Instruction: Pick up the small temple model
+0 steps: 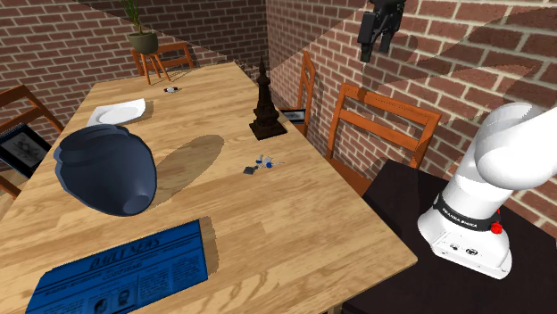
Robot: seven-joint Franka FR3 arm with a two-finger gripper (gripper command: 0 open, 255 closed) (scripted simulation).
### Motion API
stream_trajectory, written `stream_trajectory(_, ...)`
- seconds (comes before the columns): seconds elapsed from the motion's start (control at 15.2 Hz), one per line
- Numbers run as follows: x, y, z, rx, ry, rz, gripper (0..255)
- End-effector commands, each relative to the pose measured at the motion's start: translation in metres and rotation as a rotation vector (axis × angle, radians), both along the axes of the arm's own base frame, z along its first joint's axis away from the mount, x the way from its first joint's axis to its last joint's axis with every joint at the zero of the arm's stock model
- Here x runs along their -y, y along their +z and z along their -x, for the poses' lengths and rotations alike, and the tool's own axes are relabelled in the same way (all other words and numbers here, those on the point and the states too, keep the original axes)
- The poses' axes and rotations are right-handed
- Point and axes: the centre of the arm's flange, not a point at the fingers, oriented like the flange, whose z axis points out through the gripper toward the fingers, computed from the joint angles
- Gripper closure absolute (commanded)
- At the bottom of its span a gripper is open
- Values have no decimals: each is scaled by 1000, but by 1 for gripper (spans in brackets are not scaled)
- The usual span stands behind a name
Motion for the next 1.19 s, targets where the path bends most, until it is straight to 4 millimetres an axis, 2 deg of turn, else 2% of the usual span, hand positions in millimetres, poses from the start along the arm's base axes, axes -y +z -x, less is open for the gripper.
stream_trajectory(0.0, 0, 0, 0, 0, 0, 0, 0)
stream_trajectory(0.59, -29, -46, -89, 131, -60, 57, 0)
stream_trajectory(1.12, -49, -77, -174, 248, -113, 107, 0)
